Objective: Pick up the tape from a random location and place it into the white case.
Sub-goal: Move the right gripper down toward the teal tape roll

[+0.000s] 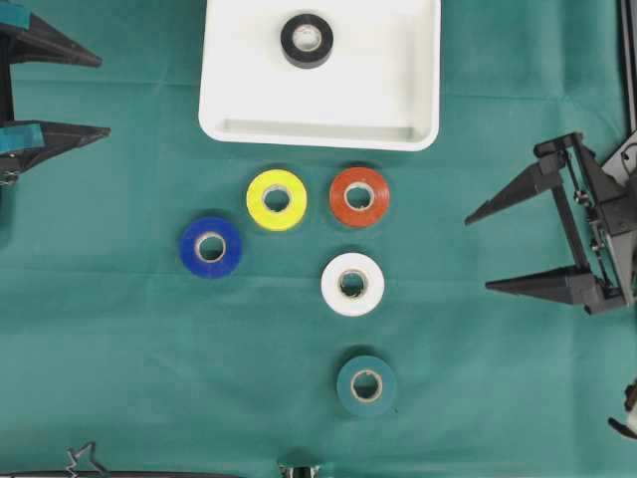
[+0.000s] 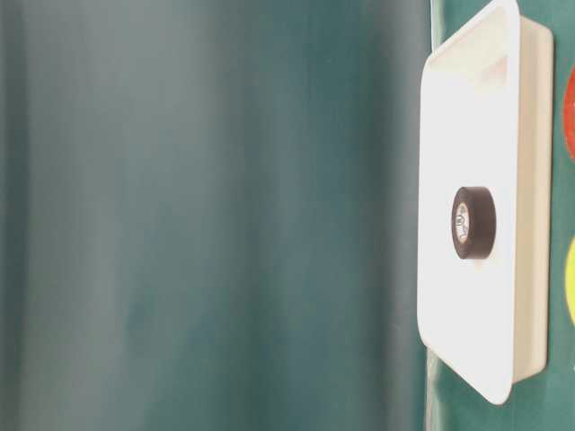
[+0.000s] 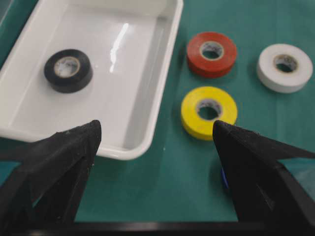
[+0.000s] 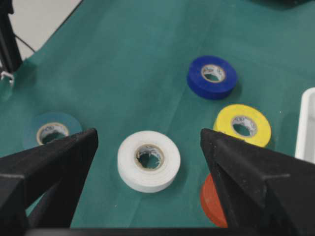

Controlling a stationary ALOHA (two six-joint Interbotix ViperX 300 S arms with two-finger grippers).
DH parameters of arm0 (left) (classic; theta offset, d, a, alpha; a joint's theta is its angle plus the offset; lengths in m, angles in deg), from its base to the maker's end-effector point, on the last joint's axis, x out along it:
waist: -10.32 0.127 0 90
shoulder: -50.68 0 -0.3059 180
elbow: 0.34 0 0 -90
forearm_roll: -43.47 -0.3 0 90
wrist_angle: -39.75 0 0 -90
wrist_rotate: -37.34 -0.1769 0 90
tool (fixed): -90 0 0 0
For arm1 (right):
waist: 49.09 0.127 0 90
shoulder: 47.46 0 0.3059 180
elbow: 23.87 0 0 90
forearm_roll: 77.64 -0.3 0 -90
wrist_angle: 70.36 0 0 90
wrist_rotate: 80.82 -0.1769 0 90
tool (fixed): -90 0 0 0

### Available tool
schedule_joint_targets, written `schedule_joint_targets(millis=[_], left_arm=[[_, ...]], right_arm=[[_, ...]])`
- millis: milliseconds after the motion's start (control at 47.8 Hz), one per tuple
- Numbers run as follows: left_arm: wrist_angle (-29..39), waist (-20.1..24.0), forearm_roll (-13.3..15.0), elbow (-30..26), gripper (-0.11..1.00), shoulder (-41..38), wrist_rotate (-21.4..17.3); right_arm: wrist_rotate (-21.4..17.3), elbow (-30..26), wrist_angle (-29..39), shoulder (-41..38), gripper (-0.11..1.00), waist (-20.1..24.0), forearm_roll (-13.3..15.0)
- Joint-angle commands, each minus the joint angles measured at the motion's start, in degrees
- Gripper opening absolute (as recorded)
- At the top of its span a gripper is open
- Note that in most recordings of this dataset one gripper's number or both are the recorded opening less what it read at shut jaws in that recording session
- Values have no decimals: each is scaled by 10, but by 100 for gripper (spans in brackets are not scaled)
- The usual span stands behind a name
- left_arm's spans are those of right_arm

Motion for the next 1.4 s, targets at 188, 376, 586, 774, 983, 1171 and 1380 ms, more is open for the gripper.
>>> schedule_joint_targets(millis=[188,376,586,774,983,1171,1380], left_arm=[[-6,-1,1,-7,98,-2,2],[-7,-1,1,-7,98,-2,2],[-6,-1,1,-7,98,-2,1],[-6,-1,1,-7,98,-4,2],[-6,-1,1,-7,98,-6,2],[-6,-1,0,-7,98,-6,2],[-4,-1,0,-7,98,-6,1]], right_arm=[[-1,-17,-3,-2,93,1,-1],[-1,-17,-3,-3,93,1,-1],[-1,-18,-5,-5,93,6,-1],[-1,-24,-18,-25,93,18,-1],[-1,-51,-19,-64,93,30,-1],[-1,-83,-25,-111,93,44,-1],[-1,-125,-38,-172,93,69,-1]])
